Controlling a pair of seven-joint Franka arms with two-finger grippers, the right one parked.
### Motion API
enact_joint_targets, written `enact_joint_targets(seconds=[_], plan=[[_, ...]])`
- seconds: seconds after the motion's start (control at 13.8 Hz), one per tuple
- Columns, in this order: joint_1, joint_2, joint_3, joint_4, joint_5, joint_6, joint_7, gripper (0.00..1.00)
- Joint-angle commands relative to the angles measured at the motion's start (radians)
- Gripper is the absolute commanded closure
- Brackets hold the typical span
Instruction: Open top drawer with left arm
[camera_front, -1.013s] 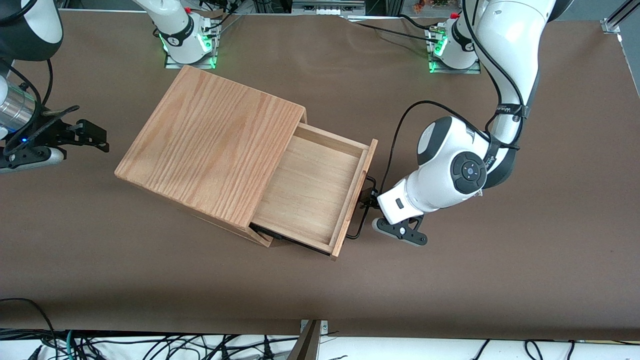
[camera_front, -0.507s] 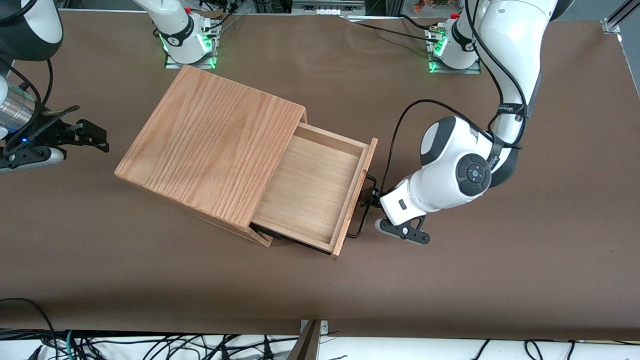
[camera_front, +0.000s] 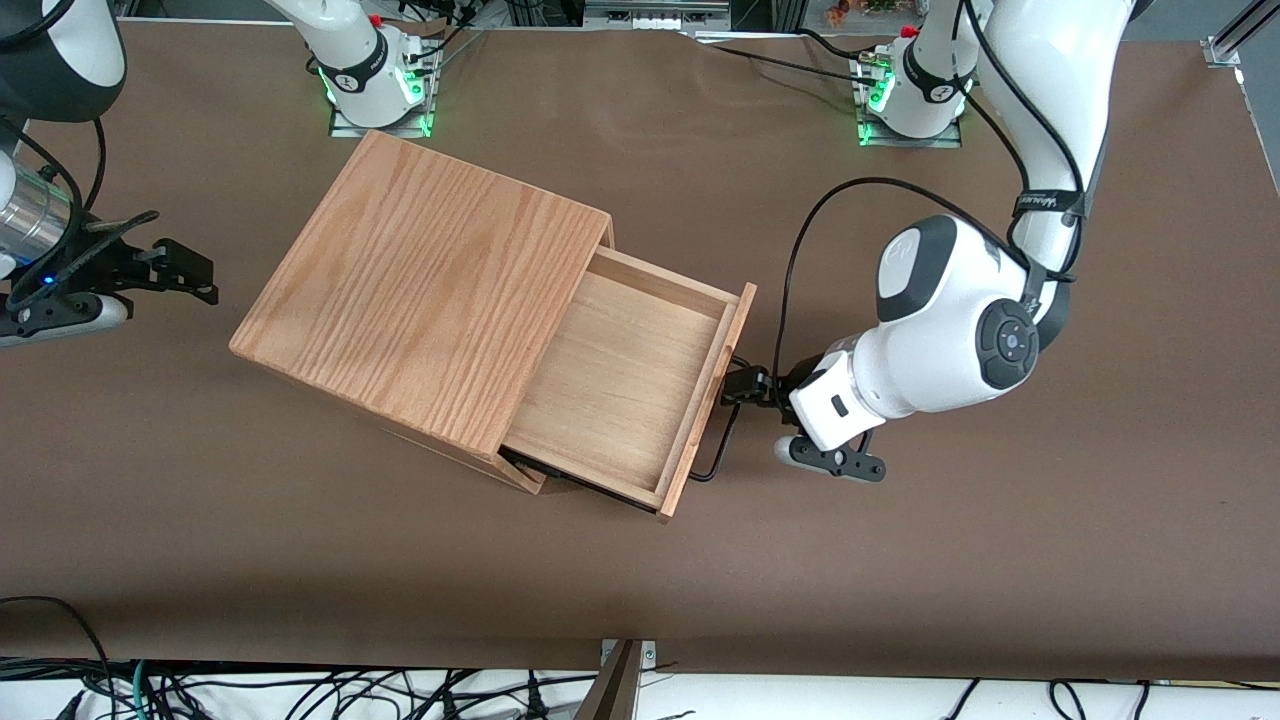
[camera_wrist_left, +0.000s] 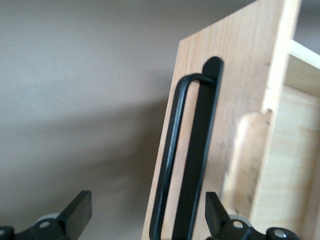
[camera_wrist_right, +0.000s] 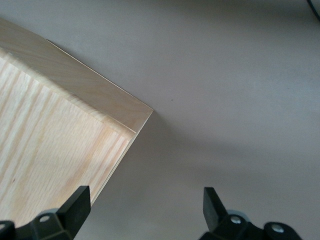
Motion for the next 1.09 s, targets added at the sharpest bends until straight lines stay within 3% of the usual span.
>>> enact_joint_targets(seconds=[0.0, 0.22, 0.72, 1.01], plan=[[0.048, -0.094, 0.000, -0.012, -0.012, -0.124, -0.004, 0.00], [0.094, -0.143, 0.009, -0.012, -0.005, -0.242, 0.108, 0.00], [0.114, -0.305, 0.003, -0.012, 0.440, -0.428, 0.111, 0.00], [0.138, -0.399, 0.020, -0.024, 0.446, -0.539, 0.151, 0.00]])
